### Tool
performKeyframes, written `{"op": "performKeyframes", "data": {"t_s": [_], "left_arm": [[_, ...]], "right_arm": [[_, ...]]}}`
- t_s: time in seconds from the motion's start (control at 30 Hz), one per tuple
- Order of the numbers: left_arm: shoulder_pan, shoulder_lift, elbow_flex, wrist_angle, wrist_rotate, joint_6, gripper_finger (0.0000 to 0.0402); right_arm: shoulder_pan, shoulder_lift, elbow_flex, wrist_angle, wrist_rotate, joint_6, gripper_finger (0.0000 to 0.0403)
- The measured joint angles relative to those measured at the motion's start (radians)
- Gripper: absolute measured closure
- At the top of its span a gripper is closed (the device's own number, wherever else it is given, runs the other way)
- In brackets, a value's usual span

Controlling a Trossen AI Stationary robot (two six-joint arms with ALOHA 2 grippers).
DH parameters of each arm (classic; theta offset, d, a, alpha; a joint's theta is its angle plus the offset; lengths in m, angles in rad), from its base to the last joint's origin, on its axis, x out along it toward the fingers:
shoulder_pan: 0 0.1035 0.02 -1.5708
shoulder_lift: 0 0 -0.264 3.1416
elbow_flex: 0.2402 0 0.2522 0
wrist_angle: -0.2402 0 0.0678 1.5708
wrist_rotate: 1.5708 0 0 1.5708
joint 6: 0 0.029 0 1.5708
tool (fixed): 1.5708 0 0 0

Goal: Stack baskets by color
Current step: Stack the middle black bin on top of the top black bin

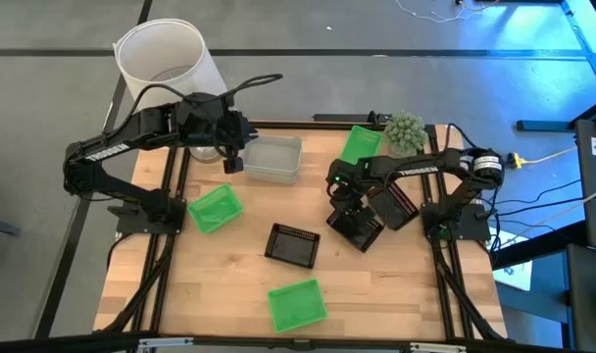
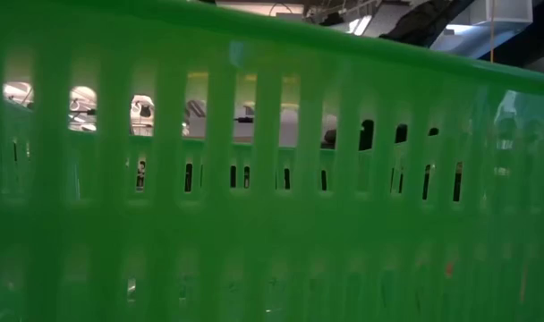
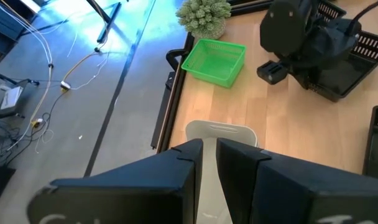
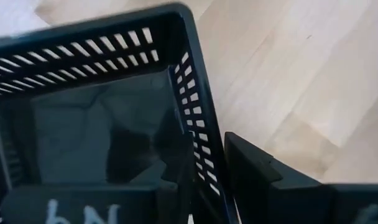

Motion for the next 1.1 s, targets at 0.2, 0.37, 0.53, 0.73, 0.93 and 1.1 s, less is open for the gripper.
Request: {"op": "performKeyframes", "data": {"t_s": [0.2,0.37,0.53,0.73,0.93,1.1], "left_arm": [[0.0,0.0,0.0,0.0,0.0,0.0,0.0363],[0.0,0.0,0.0,0.0,0.0,0.0,0.0363],[0.0,0.0,0.0,0.0,0.0,0.0,0.0363],[0.0,0.0,0.0,0.0,0.0,0.0,0.0363],[0.0,0.0,0.0,0.0,0.024,0.0,0.0363],[0.0,0.0,0.0,-0.001,0.024,0.0,0.0363]], "right_arm": [[0.002,0.02,0.026,-0.027,-0.005,0.071,0.0363],[0.002,0.02,0.147,-0.173,-0.113,0.165,0.0396],[0.003,0.016,0.329,-0.427,-0.123,0.131,0.0399],[-0.008,0.014,0.514,-0.745,-0.124,0.032,0.04],[-0.067,-0.004,0.518,-0.873,-0.069,0.029,0.0401],[-0.143,-0.049,0.455,-0.918,-0.057,0.03,0.0401]]}}
